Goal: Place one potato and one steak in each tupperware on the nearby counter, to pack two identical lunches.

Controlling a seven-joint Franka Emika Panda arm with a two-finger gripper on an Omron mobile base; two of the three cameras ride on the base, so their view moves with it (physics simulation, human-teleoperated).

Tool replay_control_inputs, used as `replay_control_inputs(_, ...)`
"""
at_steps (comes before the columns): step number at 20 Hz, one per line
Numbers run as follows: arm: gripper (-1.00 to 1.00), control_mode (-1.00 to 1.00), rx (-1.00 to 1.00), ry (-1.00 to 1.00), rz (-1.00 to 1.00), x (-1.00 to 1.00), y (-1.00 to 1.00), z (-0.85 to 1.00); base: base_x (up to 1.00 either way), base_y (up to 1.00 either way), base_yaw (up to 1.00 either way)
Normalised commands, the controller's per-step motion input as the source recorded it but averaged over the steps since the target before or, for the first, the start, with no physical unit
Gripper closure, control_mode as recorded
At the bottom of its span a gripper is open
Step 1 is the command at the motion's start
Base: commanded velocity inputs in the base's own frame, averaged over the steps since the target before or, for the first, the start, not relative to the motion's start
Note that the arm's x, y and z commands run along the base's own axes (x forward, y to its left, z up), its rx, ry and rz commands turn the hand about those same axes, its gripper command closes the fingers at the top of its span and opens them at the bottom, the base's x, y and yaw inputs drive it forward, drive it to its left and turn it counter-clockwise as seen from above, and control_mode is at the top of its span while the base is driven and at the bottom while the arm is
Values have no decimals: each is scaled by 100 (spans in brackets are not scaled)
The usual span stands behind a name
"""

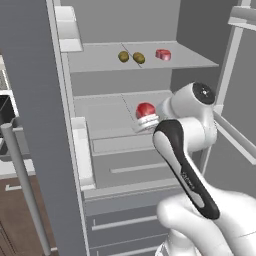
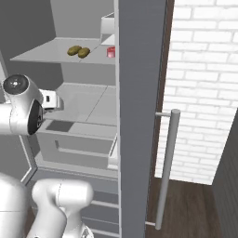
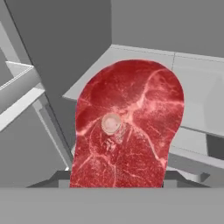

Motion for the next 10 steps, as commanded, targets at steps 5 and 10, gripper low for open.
replay_control_inputs(5, 100, -100, 0, 0, 0, -100, 0, 54, 0, 0, 0)
replay_control_inputs(10, 100, 100, 0, 0, 0, -40, 0, 18, -58, 0, -2)
